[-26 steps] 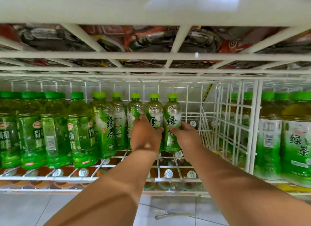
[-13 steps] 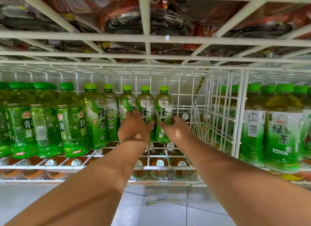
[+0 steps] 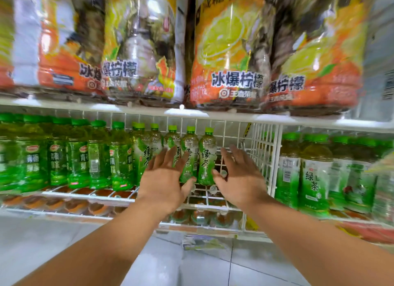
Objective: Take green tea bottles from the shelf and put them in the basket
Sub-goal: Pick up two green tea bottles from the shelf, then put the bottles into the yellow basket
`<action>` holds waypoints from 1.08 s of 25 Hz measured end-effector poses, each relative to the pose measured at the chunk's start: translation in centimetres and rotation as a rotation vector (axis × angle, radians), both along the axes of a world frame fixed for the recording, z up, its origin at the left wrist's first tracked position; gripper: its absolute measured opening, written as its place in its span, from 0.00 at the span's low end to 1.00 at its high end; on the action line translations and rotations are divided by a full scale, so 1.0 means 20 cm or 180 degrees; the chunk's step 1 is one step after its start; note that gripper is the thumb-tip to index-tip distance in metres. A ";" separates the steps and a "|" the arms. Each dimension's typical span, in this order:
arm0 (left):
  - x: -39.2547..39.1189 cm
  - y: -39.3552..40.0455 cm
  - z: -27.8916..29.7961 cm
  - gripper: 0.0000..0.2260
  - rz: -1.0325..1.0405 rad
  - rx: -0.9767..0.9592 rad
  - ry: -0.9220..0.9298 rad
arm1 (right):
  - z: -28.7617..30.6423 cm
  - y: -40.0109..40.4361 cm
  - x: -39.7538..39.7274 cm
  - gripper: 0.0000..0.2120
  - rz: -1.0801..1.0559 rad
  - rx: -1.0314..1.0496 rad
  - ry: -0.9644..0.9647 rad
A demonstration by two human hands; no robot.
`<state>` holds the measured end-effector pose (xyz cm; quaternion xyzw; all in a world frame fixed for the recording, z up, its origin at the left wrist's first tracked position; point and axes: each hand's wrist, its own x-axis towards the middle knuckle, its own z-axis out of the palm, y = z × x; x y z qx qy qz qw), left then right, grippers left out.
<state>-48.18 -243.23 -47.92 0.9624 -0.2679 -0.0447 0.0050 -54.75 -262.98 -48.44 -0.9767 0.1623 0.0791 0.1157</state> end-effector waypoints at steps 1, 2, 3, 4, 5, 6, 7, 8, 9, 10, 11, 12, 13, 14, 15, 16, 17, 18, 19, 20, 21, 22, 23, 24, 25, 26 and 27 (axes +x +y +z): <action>-0.03 0.00 0.07 0.33 -0.0017 0.0092 0.0018 | 0.06 0.01 -0.04 0.36 0.0067 -0.0052 0.0031; -0.06 0.00 0.13 0.33 -0.0022 0.0158 0.0012 | 0.11 0.03 -0.07 0.35 0.0109 -0.0117 0.0104; -0.09 0.01 0.18 0.34 -0.0023 0.0190 -0.0024 | 0.17 0.04 -0.10 0.35 0.0147 -0.0173 0.0164; -0.12 0.01 0.22 0.34 -0.0023 0.0188 -0.0095 | 0.23 0.06 -0.14 0.35 0.0196 -0.0215 0.0204; -0.18 0.03 0.27 0.34 -0.0017 0.0191 -0.0199 | 0.29 0.09 -0.19 0.36 0.0249 -0.0235 0.0216; -0.22 0.05 0.30 0.34 -0.0017 0.0200 -0.0319 | 0.34 0.11 -0.23 0.36 0.0299 -0.0253 0.0175; -0.28 0.07 0.34 0.35 -0.0036 0.0226 -0.0438 | 0.38 0.13 -0.29 0.36 0.0326 -0.0304 0.0064; -0.34 0.11 0.38 0.35 -0.0077 0.0225 -0.0526 | 0.44 0.16 -0.37 0.36 0.0345 -0.0369 -0.0097; -0.39 0.14 0.43 0.35 -0.0101 0.0206 -0.0573 | 0.50 0.19 -0.44 0.36 0.0358 -0.0417 -0.0236; -0.46 0.18 0.51 0.35 -0.0112 0.0165 -0.0619 | 0.58 0.23 -0.51 0.36 0.0366 -0.0456 -0.0322; -0.52 0.23 0.59 0.35 -0.0119 0.0133 -0.0641 | 0.66 0.26 -0.59 0.36 0.0369 -0.0479 -0.0375; -0.60 0.27 0.69 0.35 -0.0109 0.0137 -0.0659 | 0.75 0.30 -0.67 0.36 0.0352 -0.0494 -0.0424; -0.67 0.31 0.79 0.35 -0.0095 0.0128 -0.0694 | 0.86 0.34 -0.76 0.36 0.0334 -0.0496 -0.0482; -0.75 0.36 0.90 0.35 -0.0081 0.0110 -0.0721 | 0.95 0.38 -0.84 0.36 0.0321 -0.0468 -0.0502; -0.84 0.40 1.03 0.35 -0.0056 0.0068 -0.0741 | 1.08 0.42 -0.94 0.36 0.0302 -0.0421 -0.0502; -0.93 0.44 1.17 0.35 -0.0041 -0.0017 -0.0754 | 1.20 0.46 -1.04 0.36 0.0281 -0.0360 -0.0504; -1.03 0.48 1.29 0.35 -0.0023 -0.0085 -0.0753 | 1.31 0.50 -1.14 0.36 0.0245 -0.0309 -0.0506; -1.13 0.51 1.43 0.36 -0.0031 -0.0121 -0.0747 | 1.43 0.53 -1.24 0.36 0.0198 -0.0263 -0.0528; -1.23 0.52 1.55 0.36 -0.0077 -0.0076 -0.0737 | 1.54 0.55 -1.34 0.36 0.0161 -0.0243 -0.0562; -1.34 0.54 1.69 0.36 -0.0149 -0.0006 -0.0764 | 1.67 0.56 -1.45 0.36 0.0131 -0.0256 -0.0605; -1.44 0.54 1.80 0.36 -0.0228 0.0030 -0.0799 | 1.77 0.56 -1.55 0.36 0.0129 -0.0288 -0.0645; -1.53 0.54 1.90 0.35 -0.0280 0.0035 -0.0848 | 1.86 0.55 -1.64 0.36 0.0137 -0.0333 -0.0671; -1.62 0.55 1.98 0.35 -0.0302 -0.0007 -0.0902 | 1.94 0.53 -1.73 0.36 0.0134 -0.0368 -0.0692; -1.70 0.55 2.06 0.34 -0.0299 -0.0067 -0.0962 | 2.02 0.51 -1.81 0.37 0.0127 -0.0406 -0.0709; -1.79 0.54 2.13 0.34 -0.0256 -0.0135 -0.1012 | 2.10 0.48 -1.90 0.37 0.0113 -0.0433 -0.0735; -1.88 0.53 2.19 0.35 -0.0203 -0.0200 -0.1018 | 2.17 0.46 -1.98 0.37 0.0110 -0.0447 -0.0772; -1.96 0.52 2.23 0.35 -0.0145 -0.0225 -0.0989 | 2.23 0.44 -2.06 0.37 0.0109 -0.0465 -0.0805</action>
